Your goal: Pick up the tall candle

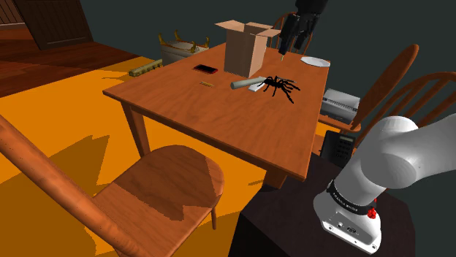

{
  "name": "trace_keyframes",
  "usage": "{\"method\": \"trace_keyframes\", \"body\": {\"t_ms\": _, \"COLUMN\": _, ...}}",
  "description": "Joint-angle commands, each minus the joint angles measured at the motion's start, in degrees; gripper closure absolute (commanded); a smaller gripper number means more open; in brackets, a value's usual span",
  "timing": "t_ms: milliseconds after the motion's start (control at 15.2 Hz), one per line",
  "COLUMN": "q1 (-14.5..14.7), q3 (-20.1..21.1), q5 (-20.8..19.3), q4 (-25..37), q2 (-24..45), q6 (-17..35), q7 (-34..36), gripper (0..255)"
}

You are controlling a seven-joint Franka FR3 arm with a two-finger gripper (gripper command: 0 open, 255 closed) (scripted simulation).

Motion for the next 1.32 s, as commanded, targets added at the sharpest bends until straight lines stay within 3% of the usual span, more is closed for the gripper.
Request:
{"method": "trace_keyframes", "body": {"t_ms": 0, "q1": 0.00, "q3": 0.00, "q5": 0.00, "q4": 0.00, "q2": 0.00, "q6": 0.00, "q7": 0.00, "gripper": 0}}
{"method": "trace_keyframes", "body": {"t_ms": 726, "q1": 4.37, "q3": -17.50, "q5": -5.47, "q4": 0.86, "q2": 12.49, "q6": 9.43, "q7": -34.23, "gripper": 0}}
{"method": "trace_keyframes", "body": {"t_ms": 1254, "q1": 8.80, "q3": -28.65, "q5": -2.11, "q4": 9.78, "q2": 29.87, "q6": 15.20, "q7": -60.31, "gripper": 0}}
